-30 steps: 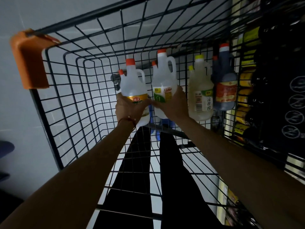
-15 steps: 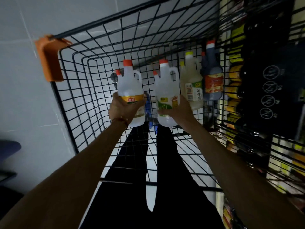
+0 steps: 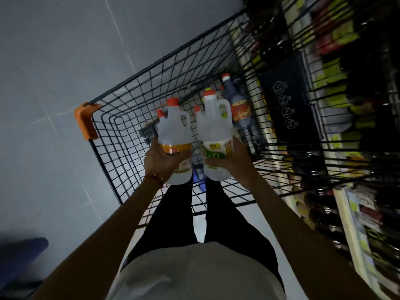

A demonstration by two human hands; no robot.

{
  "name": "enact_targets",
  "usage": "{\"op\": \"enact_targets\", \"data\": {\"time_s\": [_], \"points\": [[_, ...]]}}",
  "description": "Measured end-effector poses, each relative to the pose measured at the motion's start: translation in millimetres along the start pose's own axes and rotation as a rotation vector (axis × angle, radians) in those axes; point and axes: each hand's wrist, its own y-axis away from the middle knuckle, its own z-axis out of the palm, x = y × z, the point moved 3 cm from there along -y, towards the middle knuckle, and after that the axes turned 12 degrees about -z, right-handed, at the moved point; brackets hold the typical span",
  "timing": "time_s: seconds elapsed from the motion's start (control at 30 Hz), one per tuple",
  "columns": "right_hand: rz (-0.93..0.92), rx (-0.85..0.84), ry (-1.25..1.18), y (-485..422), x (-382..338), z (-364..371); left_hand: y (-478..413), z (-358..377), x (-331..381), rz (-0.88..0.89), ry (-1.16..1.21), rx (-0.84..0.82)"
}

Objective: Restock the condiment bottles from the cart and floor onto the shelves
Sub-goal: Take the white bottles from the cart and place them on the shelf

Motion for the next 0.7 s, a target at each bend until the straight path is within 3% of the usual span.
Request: {"op": "enact_targets", "data": {"time_s": [0.4,0.7], "points": [[-0.207,0.216,-0.186,134.9,-22.2,-53.6,90.7,5.4,51.7,0.335,-0.039,-0.240],[-0.339,0.452,-0.338,276.5,33.8,-105.0,199.0,76.3,29.2,0.556,-0.103,-0.383]]}}
